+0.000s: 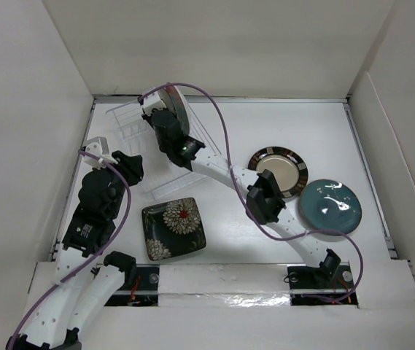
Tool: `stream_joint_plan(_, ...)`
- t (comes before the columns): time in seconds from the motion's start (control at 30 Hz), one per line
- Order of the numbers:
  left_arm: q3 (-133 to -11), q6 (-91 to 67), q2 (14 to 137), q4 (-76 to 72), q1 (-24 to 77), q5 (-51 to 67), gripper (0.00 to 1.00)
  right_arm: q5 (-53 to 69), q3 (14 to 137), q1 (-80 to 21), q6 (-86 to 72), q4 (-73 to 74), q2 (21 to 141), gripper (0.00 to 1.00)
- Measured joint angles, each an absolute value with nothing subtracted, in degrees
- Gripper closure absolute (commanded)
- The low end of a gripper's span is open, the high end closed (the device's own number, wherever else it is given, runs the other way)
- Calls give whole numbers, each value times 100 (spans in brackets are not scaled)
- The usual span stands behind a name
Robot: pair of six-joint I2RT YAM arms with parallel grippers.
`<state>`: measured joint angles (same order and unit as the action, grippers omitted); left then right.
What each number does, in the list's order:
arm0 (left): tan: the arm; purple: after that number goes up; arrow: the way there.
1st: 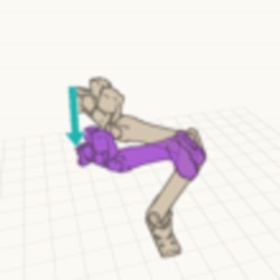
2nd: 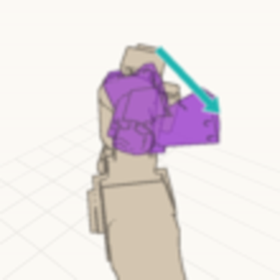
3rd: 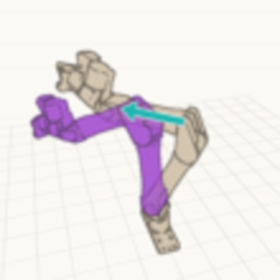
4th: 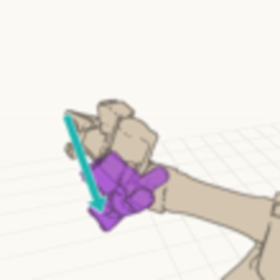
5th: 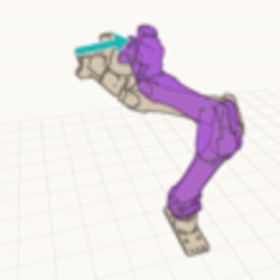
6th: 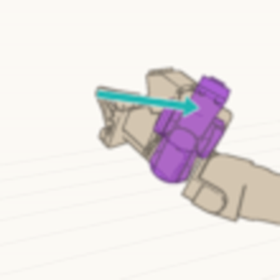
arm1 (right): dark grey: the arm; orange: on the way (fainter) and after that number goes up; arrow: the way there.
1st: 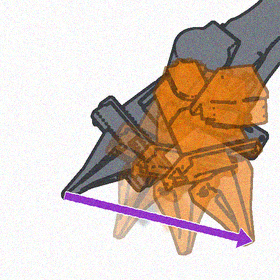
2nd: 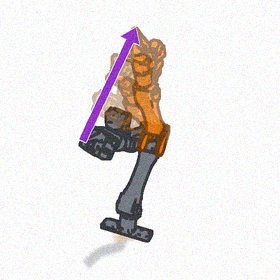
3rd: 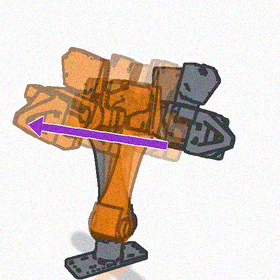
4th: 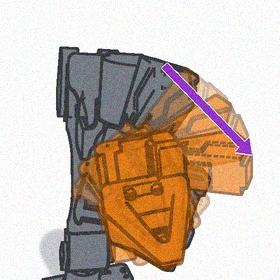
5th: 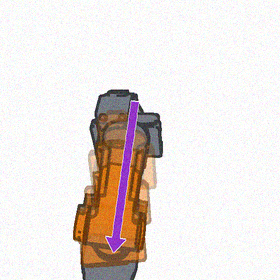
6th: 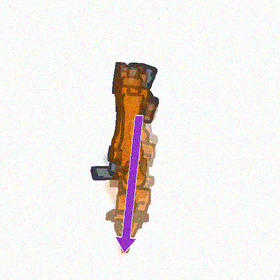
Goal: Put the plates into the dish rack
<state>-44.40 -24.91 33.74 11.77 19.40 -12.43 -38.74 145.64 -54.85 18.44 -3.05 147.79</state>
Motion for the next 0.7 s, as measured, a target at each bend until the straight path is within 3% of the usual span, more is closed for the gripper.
stream_joint_plan(0.03, -4440, -2491, 3374, 1177, 1940, -1245, 72, -3874, 14549, -5485, 1839, -390, 14779, 64)
stream_joint_plan(0.3, -4440, -2491, 3374, 1179, 1940, -1245, 72, -3815, 14269, -5485, 1553, -655, 14757, 54)
stream_joint_plan(0.4, -4440, -2491, 3374, 1179, 1940, -1256, 72, -3642, 13904, -5483, 1313, -604, 14591, 43)
stream_joint_plan(0.43, -4440, -2491, 3374, 1179, 1940, -1267, 72, -3540, 13684, -5483, 1199, -602, 14442, 36)
stream_joint_plan(0.7, -4440, -2491, 3347, 1181, 1940, -1354, 72, -2659, 11124, -5365, 215, -757, 11841, 16)
